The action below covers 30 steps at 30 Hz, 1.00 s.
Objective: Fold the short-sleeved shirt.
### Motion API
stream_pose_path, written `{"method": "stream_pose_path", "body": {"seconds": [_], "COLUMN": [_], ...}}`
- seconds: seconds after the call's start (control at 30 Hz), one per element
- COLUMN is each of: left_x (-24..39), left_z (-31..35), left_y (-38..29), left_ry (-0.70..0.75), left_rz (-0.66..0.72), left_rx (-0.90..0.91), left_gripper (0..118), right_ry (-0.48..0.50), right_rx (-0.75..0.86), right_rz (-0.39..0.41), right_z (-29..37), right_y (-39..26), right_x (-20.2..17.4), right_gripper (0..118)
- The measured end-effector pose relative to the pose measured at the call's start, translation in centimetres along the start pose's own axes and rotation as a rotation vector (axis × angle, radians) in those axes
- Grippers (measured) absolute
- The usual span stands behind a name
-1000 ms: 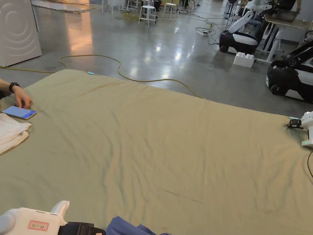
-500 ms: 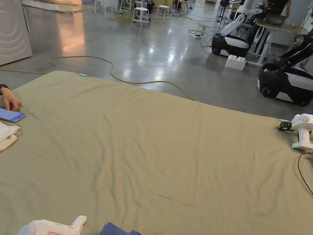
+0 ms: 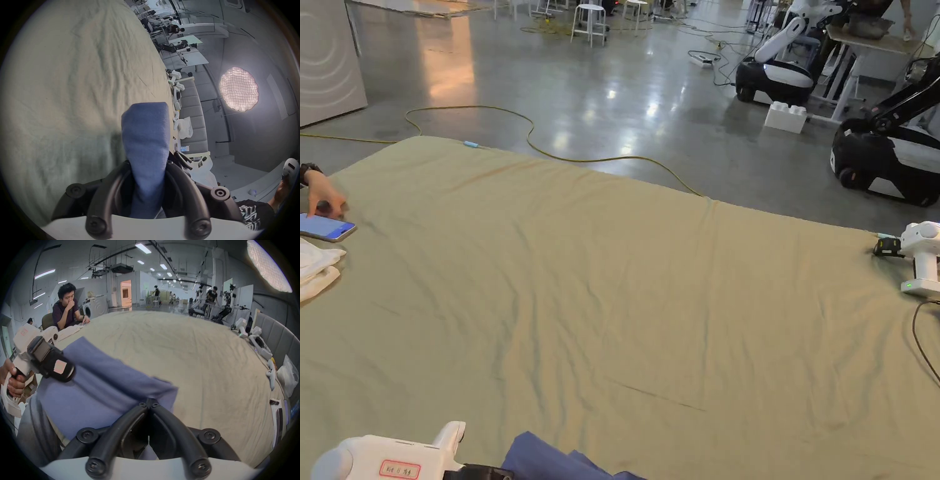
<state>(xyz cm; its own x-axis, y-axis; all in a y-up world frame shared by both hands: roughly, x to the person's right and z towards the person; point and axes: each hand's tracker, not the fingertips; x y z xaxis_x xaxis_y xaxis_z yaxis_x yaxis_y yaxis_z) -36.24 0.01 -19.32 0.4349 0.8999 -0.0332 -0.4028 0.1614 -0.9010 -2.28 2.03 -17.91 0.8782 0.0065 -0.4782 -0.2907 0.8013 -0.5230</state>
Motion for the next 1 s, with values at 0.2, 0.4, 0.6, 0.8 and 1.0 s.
{"method": "stream_pose_path", "body": {"seconds": [0.2, 0.4, 0.6, 0.8, 1.0], "left_x": [1.9, 3.9, 4.1, 3.0, 3.0], "left_z": [3.4, 10.6, 19.6, 27.3, 29.6], "left_y": [1.1, 2.9, 6.1, 9.2, 9.3], "left_ry": [0.046, 0.117, 0.236, 0.365, 0.503], "left_rz": [-0.018, -0.014, -0.002, 0.026, 0.079], "left_rx": [-0.008, 0.061, 0.14, 0.188, 0.231], "left_gripper": [24, 24, 24, 24, 24], "right_ry": [-0.025, -0.03, -0.098, -0.185, -0.246], "right_rx": [0.002, 0.096, 0.221, 0.311, 0.345], "right_rz": [0.003, -0.046, -0.08, -0.102, -0.127], "right_z": [-0.9, 1.0, 4.1, 7.0, 8.4], "right_y": [2.7, 5.9, 11.1, 15.2, 16.4], "right_x": [1.2, 4.3, 9.1, 13.7, 16.5], "right_gripper": [0, 0, 0, 0, 0]}}
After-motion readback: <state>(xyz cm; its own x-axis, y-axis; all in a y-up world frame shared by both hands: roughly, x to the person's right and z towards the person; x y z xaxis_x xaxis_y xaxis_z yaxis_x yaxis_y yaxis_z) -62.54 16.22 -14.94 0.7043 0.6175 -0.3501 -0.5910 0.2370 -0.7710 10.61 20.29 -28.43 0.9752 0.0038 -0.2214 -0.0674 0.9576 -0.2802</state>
